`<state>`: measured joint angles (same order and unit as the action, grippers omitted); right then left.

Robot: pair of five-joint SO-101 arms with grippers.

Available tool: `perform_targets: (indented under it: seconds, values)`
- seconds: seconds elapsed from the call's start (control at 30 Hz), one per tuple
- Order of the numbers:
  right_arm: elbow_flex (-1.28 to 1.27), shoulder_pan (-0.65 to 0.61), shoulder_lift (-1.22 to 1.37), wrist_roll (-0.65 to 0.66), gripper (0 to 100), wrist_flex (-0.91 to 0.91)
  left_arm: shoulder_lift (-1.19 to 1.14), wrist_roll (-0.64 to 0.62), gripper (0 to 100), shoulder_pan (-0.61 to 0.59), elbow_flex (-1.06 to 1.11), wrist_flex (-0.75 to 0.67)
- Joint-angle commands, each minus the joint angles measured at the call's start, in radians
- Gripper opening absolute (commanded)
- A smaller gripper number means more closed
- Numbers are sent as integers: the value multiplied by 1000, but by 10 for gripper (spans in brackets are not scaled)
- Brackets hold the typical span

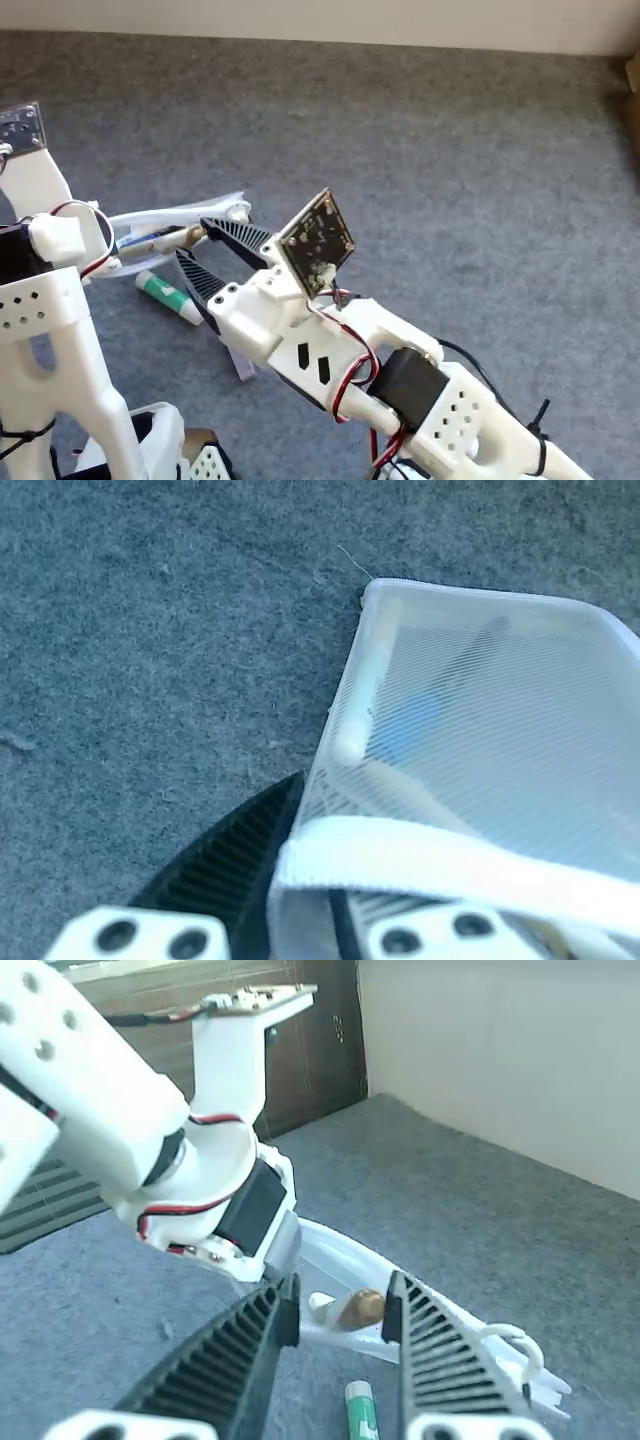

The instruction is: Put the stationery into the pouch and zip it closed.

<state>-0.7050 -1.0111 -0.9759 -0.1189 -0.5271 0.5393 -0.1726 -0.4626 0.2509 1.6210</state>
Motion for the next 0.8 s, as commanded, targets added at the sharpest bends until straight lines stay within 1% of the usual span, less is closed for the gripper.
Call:
perform_targets:
  seconds: [0.0,0.17,0.33,0.37,0.47,0.53,0.57,0.7,0.77]
  values:
    - [-12,-12,13,0,134,77,-4,-5,6,-12,4,-23]
    - [-33,-12,79,0,134,130,-4,-5,6,-12,4,-23]
    - [-33,-12,94,0,128,125,-4,-5,6,-12,5,-21]
    - [-33,-12,93,0,108,125,-4,-5,6,-12,5,-21]
    - [-28,-10,91,0,2,125,-4,-5,6,-12,5,-23]
    - [-25,-10,91,9,14,125,-4,-5,6,-12,5,-23]
    - [-24,-10,91,40,9,125,-5,-5,6,-12,5,-23]
    - [-24,-10,91,253,3,124,-5,-5,6,-12,5,-23]
    - [-24,-10,91,334,3,122,-5,-5,6,-12,5,-23]
